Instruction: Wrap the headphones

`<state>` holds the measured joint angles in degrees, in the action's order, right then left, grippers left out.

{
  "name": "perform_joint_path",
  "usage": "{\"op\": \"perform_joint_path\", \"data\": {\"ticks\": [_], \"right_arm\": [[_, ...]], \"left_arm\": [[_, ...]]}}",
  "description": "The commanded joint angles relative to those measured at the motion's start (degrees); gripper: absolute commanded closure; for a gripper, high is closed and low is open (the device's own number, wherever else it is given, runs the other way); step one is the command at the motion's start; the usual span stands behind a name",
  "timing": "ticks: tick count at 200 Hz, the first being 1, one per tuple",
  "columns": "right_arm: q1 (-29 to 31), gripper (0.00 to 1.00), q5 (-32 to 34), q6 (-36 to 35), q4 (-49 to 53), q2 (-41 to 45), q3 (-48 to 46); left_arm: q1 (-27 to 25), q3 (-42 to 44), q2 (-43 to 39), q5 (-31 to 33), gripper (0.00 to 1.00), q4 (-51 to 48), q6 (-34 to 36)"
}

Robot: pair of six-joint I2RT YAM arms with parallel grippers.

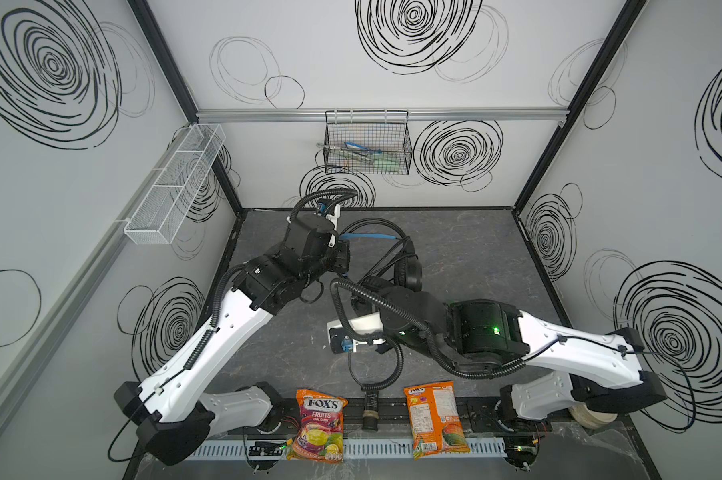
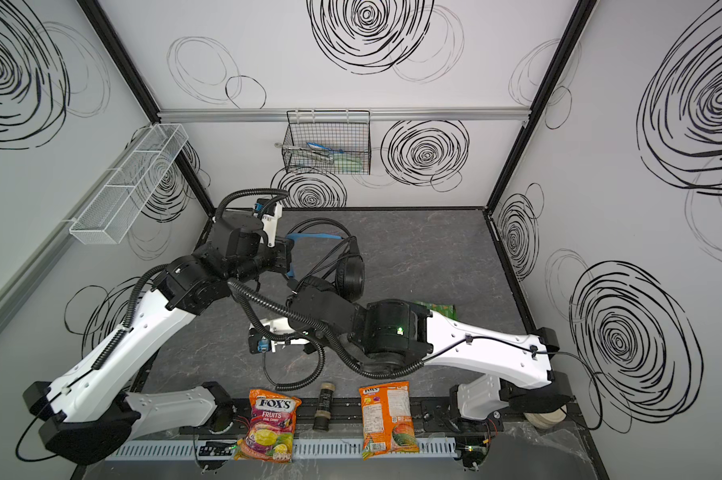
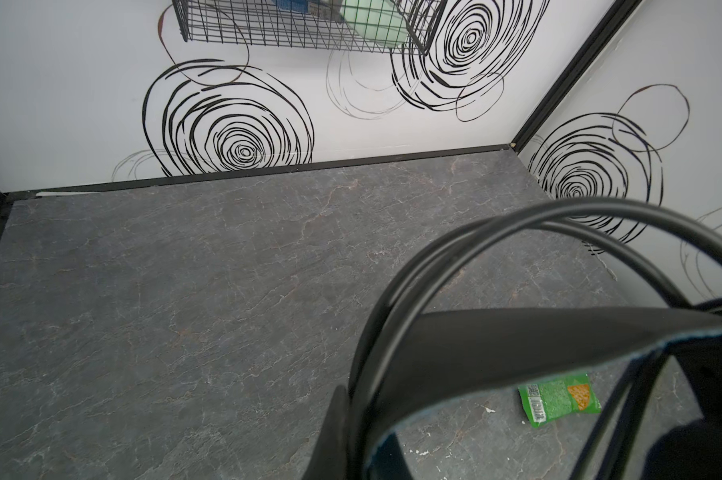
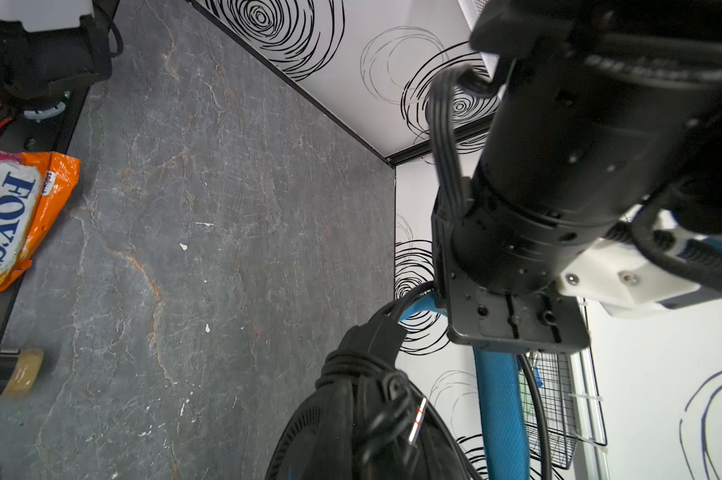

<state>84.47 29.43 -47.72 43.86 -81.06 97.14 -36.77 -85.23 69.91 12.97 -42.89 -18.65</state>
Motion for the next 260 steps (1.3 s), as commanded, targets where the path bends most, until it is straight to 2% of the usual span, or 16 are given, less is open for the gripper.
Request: {"op": "perform_joint_path", "data": {"ticks": [1,18,42,65,99,157,213,237,260], "right_arm": [[-2.24,0.95,6.69,-4.73,-5.23,5.60,-2.36],[-4.51,0.95,6.35,-4.78,-5.98,7.26,-3.88],[-7.92,0.93,2.13,-2.61,-5.78,9.23,-3.72],[-9.86,0.89,-2.17,-1.17,-4.18,10.08,-3.54],[-10.36,0.89,-2.00,-2.72,-2.43,10.89,-4.74],[-9.39,0.88,-2.43,-1.78,1.24,11.81,-2.75],[-10.40,0.88,-3.61,0.26,-1.68,12.71,-7.24],[-12.98,0.83,-5.55,0.40,-2.40,14.18,-8.61],[-16.37,0.76,-10.84,2.49,-3.44,15.84,-9.11]], "left_arm": [[-1.13,-3.56,0.87,-0.11,1.00,-4.05,5.42],[-2.73,-6.36,1.84,1.65,1.00,-7.14,6.30],[-6.01,-10.25,3.12,2.80,1.00,-10.85,7.85],[-8.39,-12.04,3.48,0.83,1.00,-11.88,9.03],[-11.31,-12.93,4.70,-0.54,1.00,-13.82,11.94],[-11.73,-11.39,4.46,-2.71,1.00,-14.42,12.87],[-11.75,-9.06,1.61,-8.88,1.00,-11.14,13.52],[-11.66,-8.20,-0.22,-10.50,1.00,-10.71,14.69],[-11.62,-7.59,-0.91,-10.48,1.00,-10.33,14.89]]}}
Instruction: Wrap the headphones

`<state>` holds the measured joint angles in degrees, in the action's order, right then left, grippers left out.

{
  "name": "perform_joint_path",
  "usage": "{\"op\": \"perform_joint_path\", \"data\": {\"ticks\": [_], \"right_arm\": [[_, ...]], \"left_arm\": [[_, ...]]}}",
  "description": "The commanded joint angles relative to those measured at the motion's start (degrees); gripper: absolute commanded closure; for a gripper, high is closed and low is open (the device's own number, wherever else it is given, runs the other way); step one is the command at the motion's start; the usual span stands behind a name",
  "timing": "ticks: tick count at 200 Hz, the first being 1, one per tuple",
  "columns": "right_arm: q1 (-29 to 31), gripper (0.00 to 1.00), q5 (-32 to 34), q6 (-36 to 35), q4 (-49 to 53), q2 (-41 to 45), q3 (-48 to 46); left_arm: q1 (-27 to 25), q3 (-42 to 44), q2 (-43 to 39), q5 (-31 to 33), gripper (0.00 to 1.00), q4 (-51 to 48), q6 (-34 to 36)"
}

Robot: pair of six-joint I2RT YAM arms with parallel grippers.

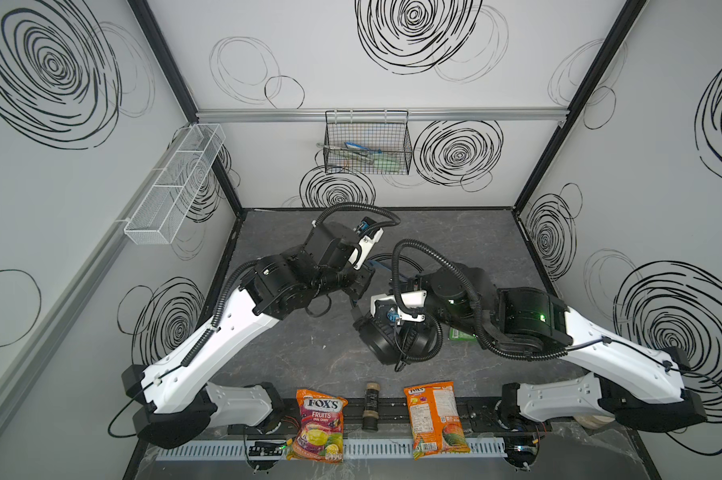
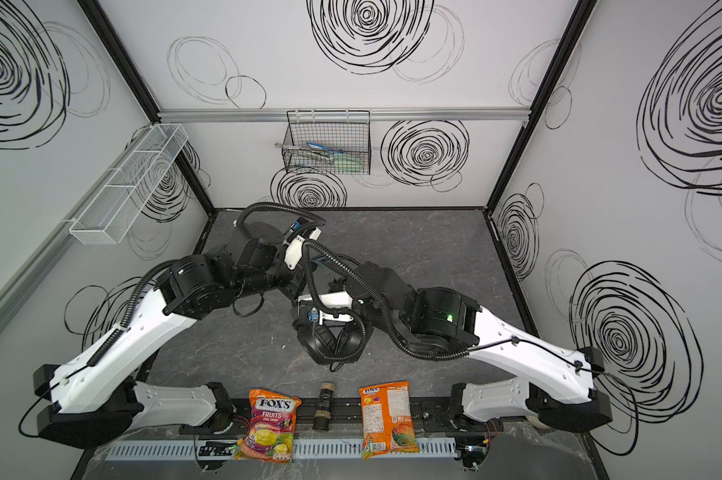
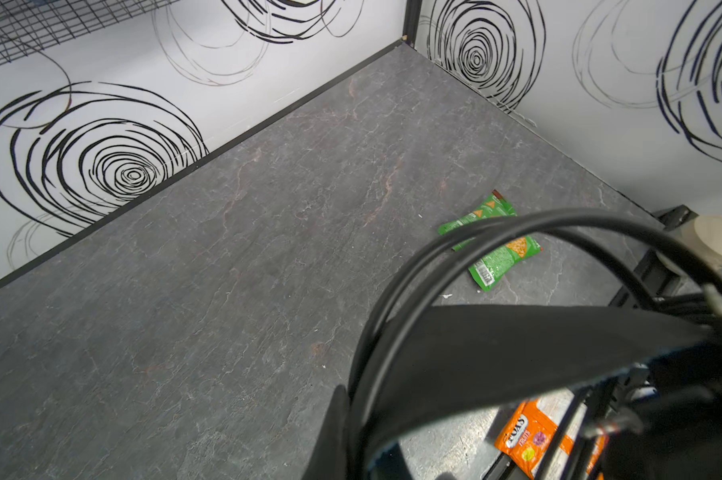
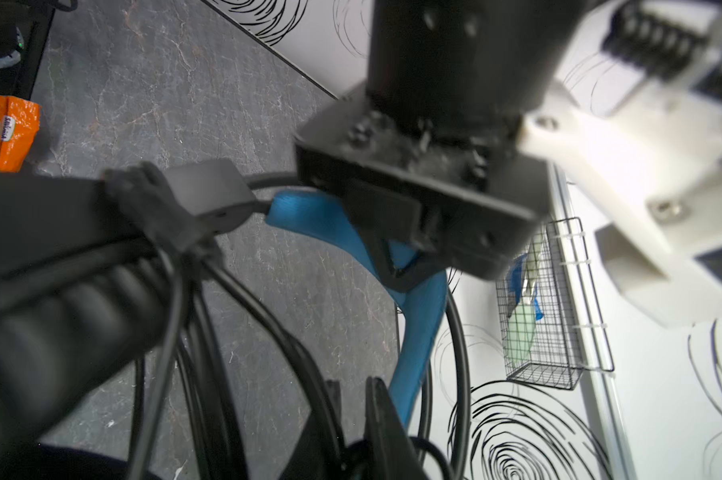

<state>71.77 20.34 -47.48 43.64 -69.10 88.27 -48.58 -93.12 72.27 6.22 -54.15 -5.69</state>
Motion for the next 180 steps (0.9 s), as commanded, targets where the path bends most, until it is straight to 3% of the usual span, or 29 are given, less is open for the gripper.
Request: {"op": "perform_joint_path", "data": {"ticks": [1,56,111,180], "right_arm": [[-3.84,0.76,-1.99,2.32,-3.30,4.02,-0.31],[-7.68,0.77,-8.23,4.42,-6.71,5.77,-7.95],[-10.68,0.77,-13.03,4.72,-8.98,5.87,-14.91],[-13.99,0.65,-14.70,5.99,-13.81,7.07,-19.16]], "left_arm": [[0.21,0.30,-3.27,-3.70,1.00,0.95,1.88],[0.14,-0.40,-2.63,-5.41,1.00,1.68,1.23],[0.88,-0.83,-0.06,-2.97,1.00,-0.88,-1.19],[3.34,-3.30,5.36,-1.91,1.00,-5.50,-5.39]]}}
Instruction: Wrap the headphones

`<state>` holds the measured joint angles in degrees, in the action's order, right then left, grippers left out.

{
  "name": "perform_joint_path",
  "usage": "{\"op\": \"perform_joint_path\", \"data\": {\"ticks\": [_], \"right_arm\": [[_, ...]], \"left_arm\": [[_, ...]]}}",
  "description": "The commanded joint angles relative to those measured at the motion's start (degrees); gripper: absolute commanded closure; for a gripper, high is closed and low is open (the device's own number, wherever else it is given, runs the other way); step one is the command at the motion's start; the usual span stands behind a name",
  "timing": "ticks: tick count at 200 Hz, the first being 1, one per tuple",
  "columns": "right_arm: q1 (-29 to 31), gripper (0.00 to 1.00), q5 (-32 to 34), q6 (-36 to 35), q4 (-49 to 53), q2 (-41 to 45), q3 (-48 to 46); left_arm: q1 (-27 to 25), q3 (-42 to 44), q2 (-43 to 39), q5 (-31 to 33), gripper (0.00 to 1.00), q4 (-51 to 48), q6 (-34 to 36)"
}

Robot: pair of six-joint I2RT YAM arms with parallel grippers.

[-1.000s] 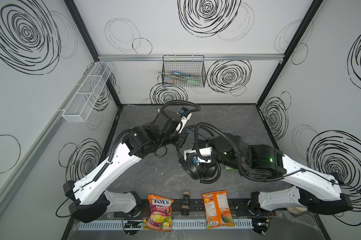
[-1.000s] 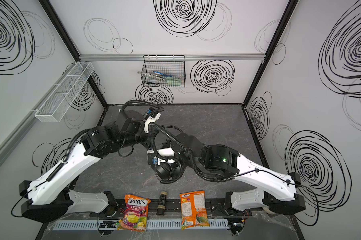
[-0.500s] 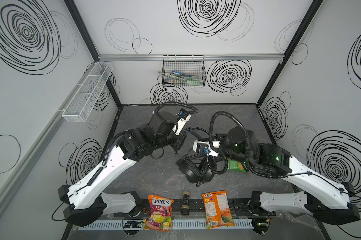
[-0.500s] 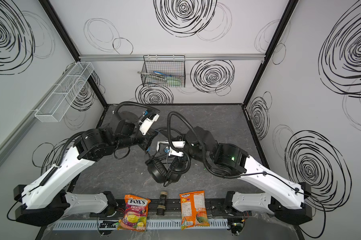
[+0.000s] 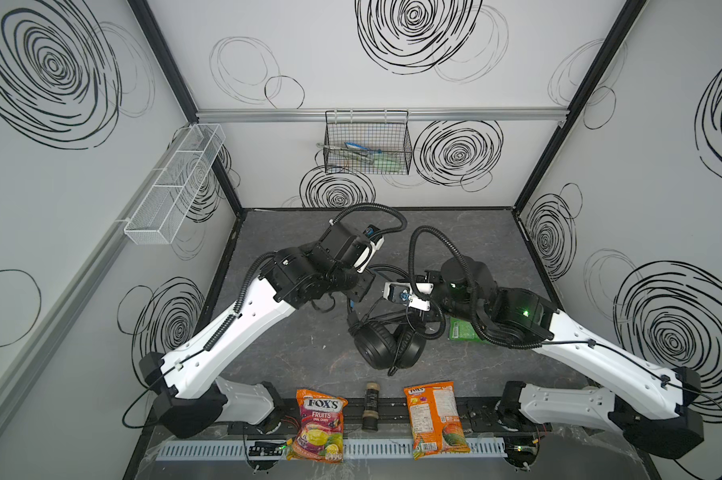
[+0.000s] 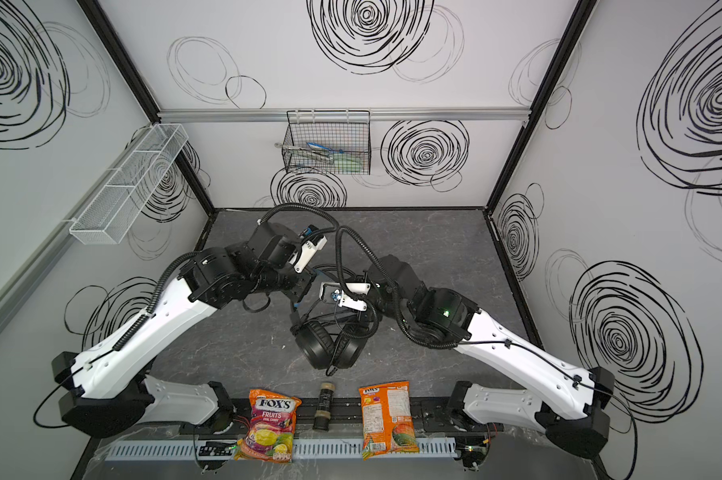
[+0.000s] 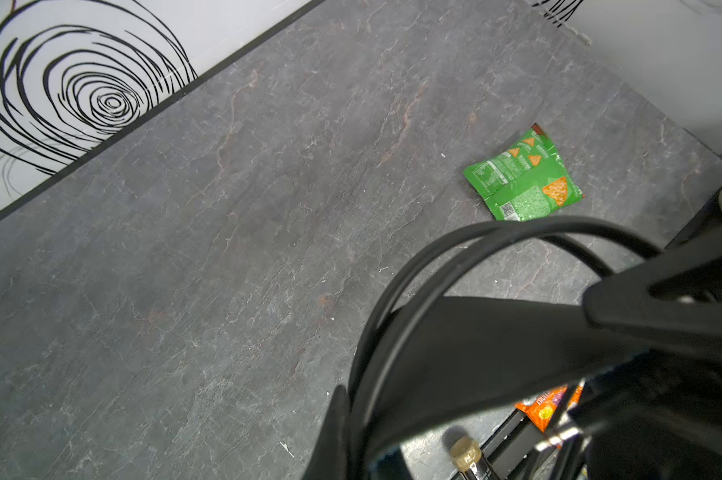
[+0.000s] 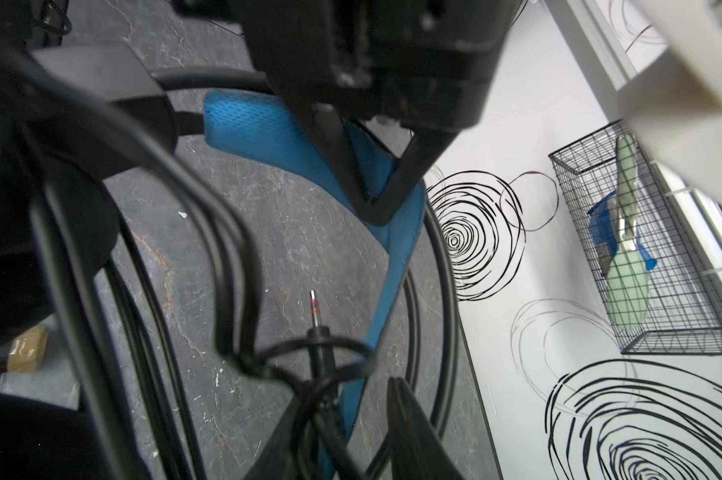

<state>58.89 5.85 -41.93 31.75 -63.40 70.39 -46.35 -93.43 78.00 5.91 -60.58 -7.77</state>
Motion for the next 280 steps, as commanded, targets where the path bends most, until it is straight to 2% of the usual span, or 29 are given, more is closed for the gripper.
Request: {"op": "perform_joint_path", "data": {"ticks": [1,65,84,103,136,156,180,196,234,245,254,266,280], "right_arm": [[-1.13,0.64,-0.17,0.45,-1.94,1.44,-1.34],[-4.99,0.58,0.19,2.96,-4.49,2.64,-3.39],[-6.45,0.50,-0.24,3.66,-4.80,3.26,-3.42],[-7.42,0.48,0.12,4.04,-4.85,3.54,-3.15],[-8.80,0.38,0.39,6.02,-5.66,3.72,-2.24],[-9.06,0.39,0.24,7.32,-5.80,3.74,-1.04],[-9.25,0.47,-1.35,10.01,-7.08,5.46,0.64],[-9.30,0.47,-0.12,12.03,-8.15,5.82,1.68],[-10.17,0.26,4.42,19.00,-12.55,5.21,2.24],[-10.88,0.15,6.41,21.90,-13.99,4.73,1.98],[-11.57,0.00,7.42,24.61,-14.55,4.46,1.95],[-12.26,0.03,8.61,27.93,-15.50,4.39,1.57],[-12.88,0.03,9.57,30.85,-16.69,4.54,0.70]], "left_arm": [[1.14,-2.99,-0.34,-1.61,1.00,0.91,-3.35],[3.79,-3.50,1.74,1.35,1.00,-0.78,-4.83],[4.56,-3.92,2.03,1.56,1.00,-0.77,-4.87],[4.95,-4.66,2.45,0.79,1.00,-0.68,-4.93],[4.96,-5.08,2.65,-0.43,1.00,-0.77,-5.09],[5.03,-4.56,2.47,-0.29,1.00,-0.95,-5.36],[6.19,-3.32,2.34,0.21,1.00,-0.58,-6.54],[7.91,-2.01,2.33,0.59,1.00,0.53,-8.36],[11.98,2.68,3.15,3.40,1.00,5.51,-14.55],[13.38,4.71,3.30,4.66,1.00,7.67,-16.50],[14.65,6.71,3.23,6.30,1.00,9.70,-19.79],[16.01,9.85,2.86,8.84,1.00,13.59,-22.99],[18.46,12.78,2.90,8.48,1.00,18.00,-26.53]]}}
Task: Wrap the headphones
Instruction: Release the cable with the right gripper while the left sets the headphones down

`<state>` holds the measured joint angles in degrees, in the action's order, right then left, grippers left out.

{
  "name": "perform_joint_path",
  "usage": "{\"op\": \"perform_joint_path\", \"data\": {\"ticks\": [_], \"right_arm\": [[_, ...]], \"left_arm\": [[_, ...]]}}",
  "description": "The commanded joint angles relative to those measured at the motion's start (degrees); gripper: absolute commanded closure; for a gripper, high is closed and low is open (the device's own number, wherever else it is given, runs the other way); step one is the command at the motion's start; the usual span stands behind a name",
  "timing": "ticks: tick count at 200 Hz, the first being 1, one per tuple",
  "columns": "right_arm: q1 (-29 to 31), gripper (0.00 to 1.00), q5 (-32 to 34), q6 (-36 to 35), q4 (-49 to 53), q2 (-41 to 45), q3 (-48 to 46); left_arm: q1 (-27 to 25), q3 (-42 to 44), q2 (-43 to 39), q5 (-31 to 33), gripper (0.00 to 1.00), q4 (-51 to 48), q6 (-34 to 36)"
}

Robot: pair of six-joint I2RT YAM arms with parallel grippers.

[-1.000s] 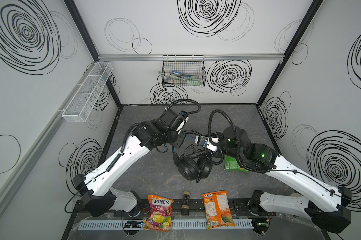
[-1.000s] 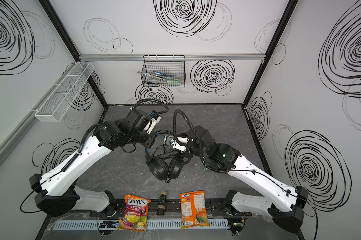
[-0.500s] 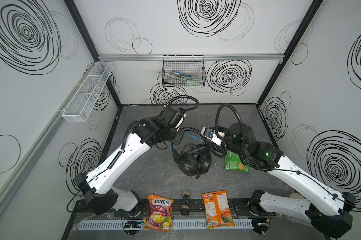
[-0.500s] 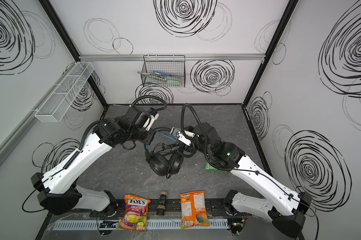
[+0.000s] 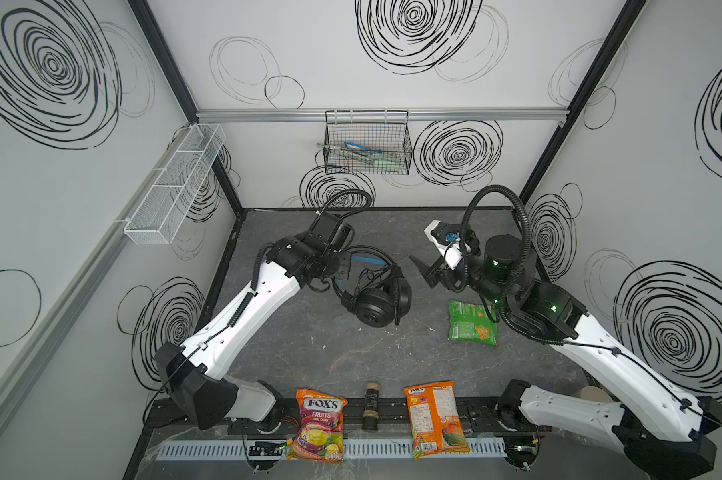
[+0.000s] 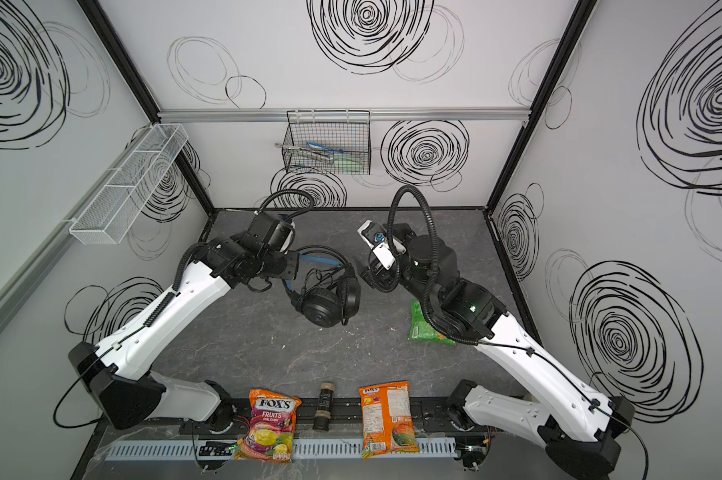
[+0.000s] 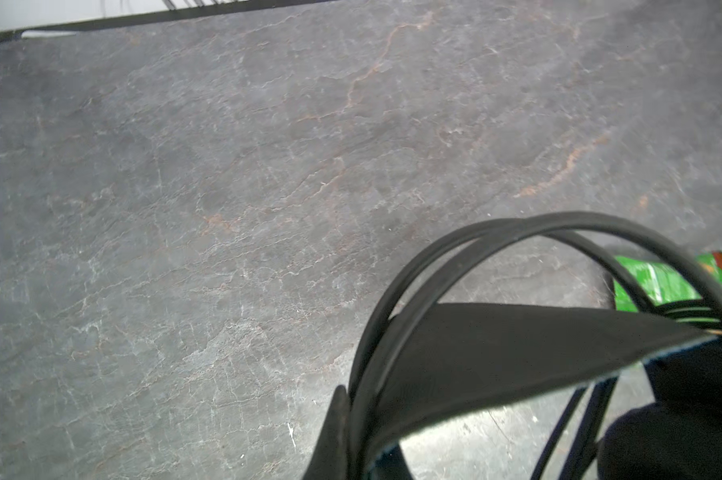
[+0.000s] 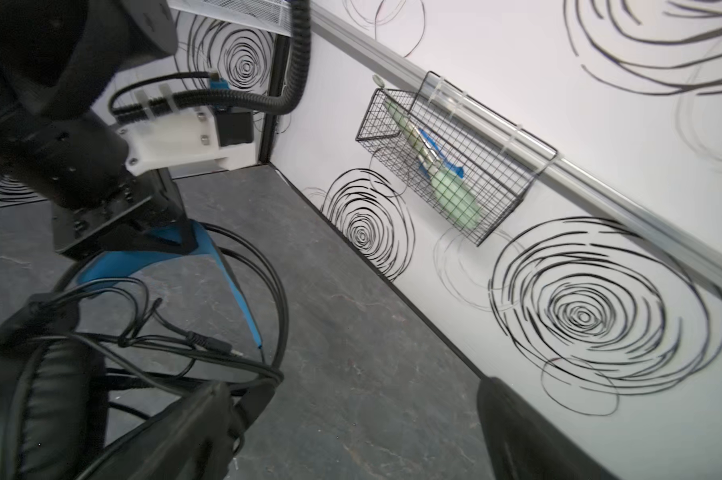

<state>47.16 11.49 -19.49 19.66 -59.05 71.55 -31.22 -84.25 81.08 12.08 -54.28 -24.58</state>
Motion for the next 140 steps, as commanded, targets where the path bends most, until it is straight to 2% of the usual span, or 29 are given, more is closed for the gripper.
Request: {"op": "perform_joint_path", "data": {"ticks": [1,30,70,103,140], "right_arm": [[-1.21,0.03,4.05,8.72,-4.66,0.18,-0.50],[-2.11,0.03,6.19,13.24,-3.97,-0.44,-1.09],[-3.65,0.03,7.64,14.54,-3.70,-0.39,-2.75],[-6.90,0.03,4.89,15.56,-6.26,1.24,-4.46],[-10.37,0.03,1.23,16.43,-6.00,1.20,-4.79]], "left_arm": [[3.48,3.80,-0.15,2.28,1.00,11.99,-9.93],[5.69,4.89,3.20,4.68,1.00,18.13,-12.96],[11.11,6.32,8.48,5.13,1.00,24.31,-13.69],[17.98,11.43,11.04,1.69,1.00,35.84,-9.22],[22.13,7.84,19.23,0.18,1.00,41.45,-9.78]]}}
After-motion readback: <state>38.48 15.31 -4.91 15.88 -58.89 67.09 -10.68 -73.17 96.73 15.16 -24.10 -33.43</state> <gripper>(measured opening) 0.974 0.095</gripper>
